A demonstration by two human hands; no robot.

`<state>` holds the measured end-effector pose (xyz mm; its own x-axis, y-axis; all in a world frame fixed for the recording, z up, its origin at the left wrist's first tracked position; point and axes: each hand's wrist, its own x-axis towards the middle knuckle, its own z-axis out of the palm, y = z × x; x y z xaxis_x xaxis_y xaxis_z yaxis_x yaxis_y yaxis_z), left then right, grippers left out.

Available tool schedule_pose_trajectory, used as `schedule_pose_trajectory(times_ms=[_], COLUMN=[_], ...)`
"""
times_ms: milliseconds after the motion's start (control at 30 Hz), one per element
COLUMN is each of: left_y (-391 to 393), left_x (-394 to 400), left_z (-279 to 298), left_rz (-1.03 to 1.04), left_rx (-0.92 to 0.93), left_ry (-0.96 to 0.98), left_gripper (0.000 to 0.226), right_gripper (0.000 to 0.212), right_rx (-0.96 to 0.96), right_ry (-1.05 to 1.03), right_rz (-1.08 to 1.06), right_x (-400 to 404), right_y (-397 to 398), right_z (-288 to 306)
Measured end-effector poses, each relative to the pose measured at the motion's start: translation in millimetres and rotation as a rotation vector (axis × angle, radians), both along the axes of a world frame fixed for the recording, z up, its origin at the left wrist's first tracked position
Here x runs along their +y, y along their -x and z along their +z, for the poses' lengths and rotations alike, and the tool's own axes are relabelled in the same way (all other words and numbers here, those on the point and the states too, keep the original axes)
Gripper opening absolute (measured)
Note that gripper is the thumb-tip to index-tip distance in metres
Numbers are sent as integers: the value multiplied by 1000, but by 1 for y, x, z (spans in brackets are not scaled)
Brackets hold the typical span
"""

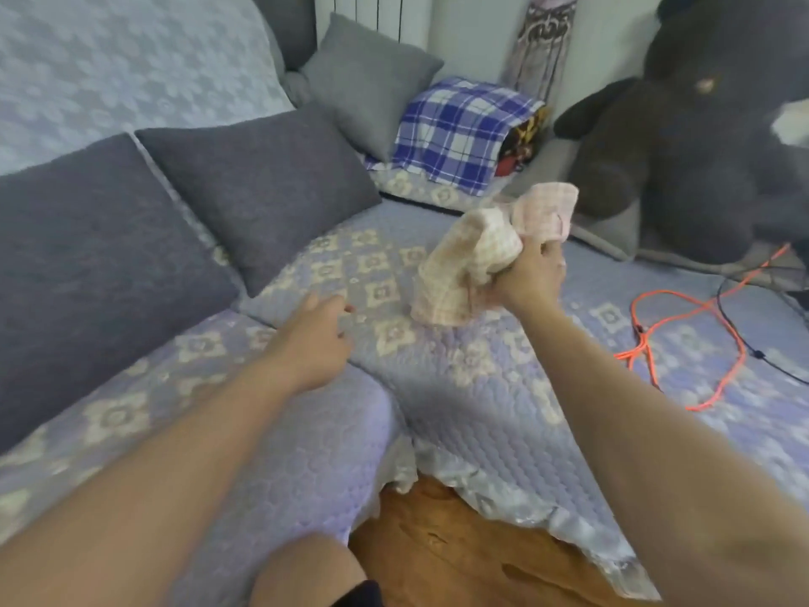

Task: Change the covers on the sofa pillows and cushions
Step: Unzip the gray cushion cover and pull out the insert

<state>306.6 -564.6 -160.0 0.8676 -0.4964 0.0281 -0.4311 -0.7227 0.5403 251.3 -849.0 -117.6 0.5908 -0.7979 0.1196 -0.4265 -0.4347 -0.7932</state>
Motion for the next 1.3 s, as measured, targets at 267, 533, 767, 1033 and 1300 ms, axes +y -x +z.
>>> schedule_pose_trajectory(times_ms=[267, 533, 767, 1033, 1300], left_y=[23, 83, 87, -57, -72], left_x=[81, 331, 439, 462, 410], left_z=[-54, -42, -31, 11, 25], left_rz=[114, 719, 1177, 1162, 889], left_rx=[84, -53, 143, 120, 39], left_ry=[-329, -305, 269, 961, 865], left_gripper=[59, 56, 61, 102, 48], right_gripper=[44, 44, 58, 80, 81], right_rx=[690, 508, 73, 109, -134], right_ry=[159, 209, 348, 666, 584], right_rz=[510, 1085, 1300, 1327, 1234], right_x=[47, 307, 492, 536, 491], right_y=[10, -49, -116, -212, -209], right_z=[-92, -120, -75, -37, 0])
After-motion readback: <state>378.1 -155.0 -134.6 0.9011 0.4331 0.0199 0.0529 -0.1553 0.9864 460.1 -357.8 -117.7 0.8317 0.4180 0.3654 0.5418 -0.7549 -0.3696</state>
